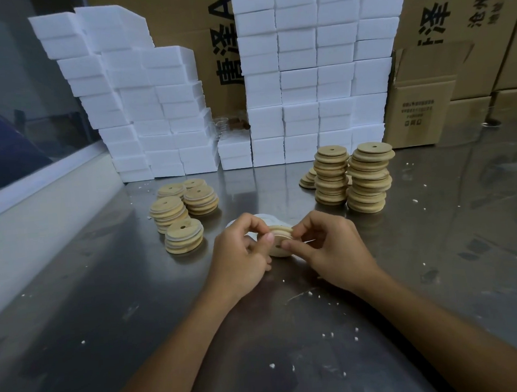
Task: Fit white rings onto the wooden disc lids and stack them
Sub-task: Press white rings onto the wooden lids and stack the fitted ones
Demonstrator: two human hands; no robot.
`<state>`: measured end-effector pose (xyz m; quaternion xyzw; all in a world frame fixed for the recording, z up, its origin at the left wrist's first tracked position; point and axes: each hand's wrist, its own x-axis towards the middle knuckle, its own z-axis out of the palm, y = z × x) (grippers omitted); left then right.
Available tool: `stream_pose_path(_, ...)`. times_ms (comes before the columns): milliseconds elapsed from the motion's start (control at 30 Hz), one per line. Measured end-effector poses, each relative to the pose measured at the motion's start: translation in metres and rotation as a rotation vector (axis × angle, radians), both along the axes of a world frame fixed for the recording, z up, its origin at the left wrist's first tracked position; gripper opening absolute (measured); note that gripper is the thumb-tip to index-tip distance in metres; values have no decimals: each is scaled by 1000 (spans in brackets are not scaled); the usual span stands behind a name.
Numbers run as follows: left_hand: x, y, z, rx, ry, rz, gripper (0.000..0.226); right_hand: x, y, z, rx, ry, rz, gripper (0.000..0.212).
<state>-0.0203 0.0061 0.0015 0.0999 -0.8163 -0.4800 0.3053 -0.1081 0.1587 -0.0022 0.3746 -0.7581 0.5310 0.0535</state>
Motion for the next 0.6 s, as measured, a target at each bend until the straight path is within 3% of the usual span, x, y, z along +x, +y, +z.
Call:
stream_pose_path(133,1,-5,2,-203,25,54,19,1,0,0,-27,-60,8,18)
stream_pose_path(400,2,-15,2,-199,-39,6,23,0,0,0,-88,-97,-21,16)
stream_pose_path(500,1,-15,3,-62,-83,44,20,0,-1,0,-118,-79,-38,12)
stream_pose_path(600,3,-21,10,256,-50,113,17,-1,0,1,-135,-46,-74,10)
